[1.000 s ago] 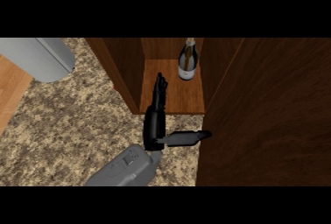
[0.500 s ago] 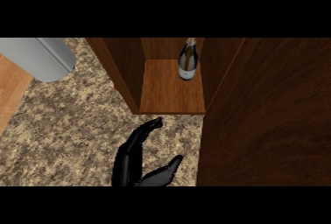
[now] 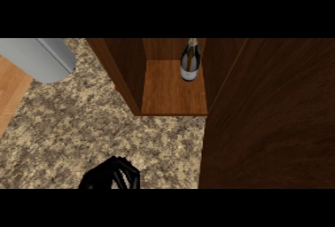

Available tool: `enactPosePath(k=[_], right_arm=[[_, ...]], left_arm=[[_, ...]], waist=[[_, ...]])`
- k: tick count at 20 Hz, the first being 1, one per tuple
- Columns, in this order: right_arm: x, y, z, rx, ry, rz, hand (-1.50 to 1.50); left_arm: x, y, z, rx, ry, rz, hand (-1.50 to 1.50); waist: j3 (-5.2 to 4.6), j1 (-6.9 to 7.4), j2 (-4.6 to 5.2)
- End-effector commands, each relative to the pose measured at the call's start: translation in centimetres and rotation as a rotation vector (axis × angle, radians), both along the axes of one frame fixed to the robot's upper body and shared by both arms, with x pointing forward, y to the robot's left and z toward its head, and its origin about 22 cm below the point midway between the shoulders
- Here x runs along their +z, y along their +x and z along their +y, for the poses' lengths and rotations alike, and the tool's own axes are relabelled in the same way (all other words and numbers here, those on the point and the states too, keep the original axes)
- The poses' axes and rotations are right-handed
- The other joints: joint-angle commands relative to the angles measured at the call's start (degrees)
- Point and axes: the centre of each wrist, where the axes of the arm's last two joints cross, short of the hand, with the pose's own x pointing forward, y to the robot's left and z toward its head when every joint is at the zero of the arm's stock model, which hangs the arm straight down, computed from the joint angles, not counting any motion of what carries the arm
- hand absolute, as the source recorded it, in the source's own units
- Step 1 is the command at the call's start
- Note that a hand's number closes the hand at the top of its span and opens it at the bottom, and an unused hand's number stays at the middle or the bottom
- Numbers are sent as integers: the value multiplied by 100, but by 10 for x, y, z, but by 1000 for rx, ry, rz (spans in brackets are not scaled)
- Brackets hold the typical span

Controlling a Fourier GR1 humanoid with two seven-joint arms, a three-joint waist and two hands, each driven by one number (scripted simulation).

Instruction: Pick up the wine, place it into the cabinet and close the cabinet

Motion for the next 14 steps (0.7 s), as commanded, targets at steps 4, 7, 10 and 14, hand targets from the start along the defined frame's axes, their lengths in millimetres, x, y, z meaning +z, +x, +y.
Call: enactPosePath(k=[4, 7, 10, 14], right_arm=[[-1, -9, 12, 273, -19, 97, 150], [-3, -17, 37, 366, -12, 136, 150], [-3, -25, 50, 427, -1, 175, 150], [0, -39, 67, 526, 13, 137, 150]], left_arm=[[13, -19, 37, -8, 43, 5, 150], [20, -21, 71, -5, 53, -3, 150], [31, -12, 96, 32, 49, -37, 150], [35, -20, 117, 63, 44, -48, 150]], waist=[[-4, 16, 2], [-13, 73, 2], [-13, 54, 1], [-12, 41, -21]])
